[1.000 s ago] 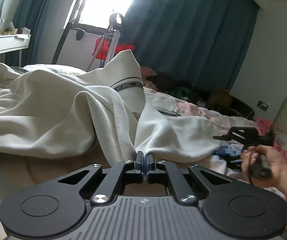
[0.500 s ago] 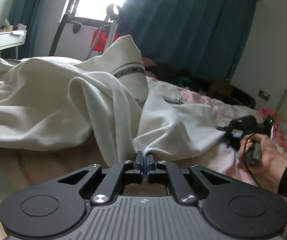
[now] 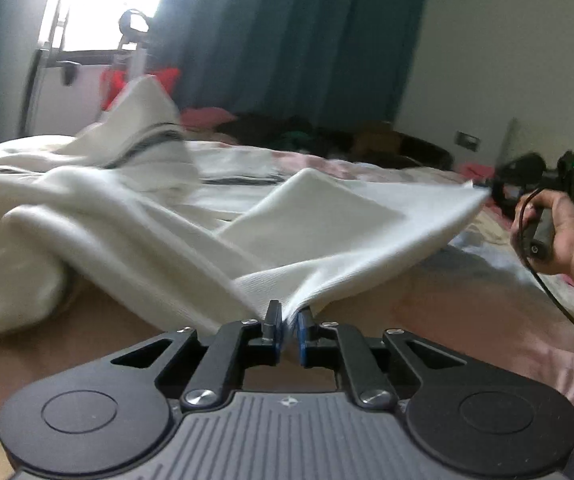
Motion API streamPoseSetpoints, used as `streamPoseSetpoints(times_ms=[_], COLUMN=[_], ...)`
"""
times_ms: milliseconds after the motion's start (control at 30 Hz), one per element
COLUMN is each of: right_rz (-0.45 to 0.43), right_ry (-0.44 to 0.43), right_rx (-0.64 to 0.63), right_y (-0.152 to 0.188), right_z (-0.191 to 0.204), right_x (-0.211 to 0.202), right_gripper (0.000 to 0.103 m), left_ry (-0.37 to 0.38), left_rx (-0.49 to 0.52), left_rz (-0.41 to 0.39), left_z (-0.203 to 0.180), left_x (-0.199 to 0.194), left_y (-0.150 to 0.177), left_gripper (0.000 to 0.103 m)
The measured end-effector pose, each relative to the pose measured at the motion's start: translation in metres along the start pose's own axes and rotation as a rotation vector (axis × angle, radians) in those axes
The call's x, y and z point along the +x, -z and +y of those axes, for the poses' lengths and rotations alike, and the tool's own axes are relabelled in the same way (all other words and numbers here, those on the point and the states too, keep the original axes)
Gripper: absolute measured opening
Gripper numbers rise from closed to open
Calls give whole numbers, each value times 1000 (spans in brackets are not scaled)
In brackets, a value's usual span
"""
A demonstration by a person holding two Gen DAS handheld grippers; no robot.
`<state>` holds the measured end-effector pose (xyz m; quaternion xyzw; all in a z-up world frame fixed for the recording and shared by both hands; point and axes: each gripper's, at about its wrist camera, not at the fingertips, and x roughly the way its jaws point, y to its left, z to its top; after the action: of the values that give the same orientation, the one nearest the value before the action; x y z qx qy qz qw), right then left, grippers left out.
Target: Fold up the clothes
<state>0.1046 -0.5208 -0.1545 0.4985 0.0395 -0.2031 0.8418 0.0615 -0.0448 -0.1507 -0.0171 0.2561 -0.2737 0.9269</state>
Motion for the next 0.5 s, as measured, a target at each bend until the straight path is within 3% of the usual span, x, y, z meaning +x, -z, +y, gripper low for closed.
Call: streamPoseSetpoints(times_ms=[67,200,300,433,500], right_rz=[-24,21,45,43,60], right_ry=[114,380,479,508,514], right_rx=[96,159,156,79,23], right_y=[-6,-1,7,6,6], right_z=[-27,-61,-72,-53,-41], right_x=[-14,-14,-15,-20,-26], right_gripper=[6,6,7,11,22], left_ry=[14,6,-6,-12,-12], left_rx=[27,82,107,121,127], left_rz=[11,39,47,44,38], left_z=[-7,-16,-13,-15,-16], left_x=[5,14,16,13,9], left_y=[3,14,18,22,23], left_gripper=[9,9,10,11,12])
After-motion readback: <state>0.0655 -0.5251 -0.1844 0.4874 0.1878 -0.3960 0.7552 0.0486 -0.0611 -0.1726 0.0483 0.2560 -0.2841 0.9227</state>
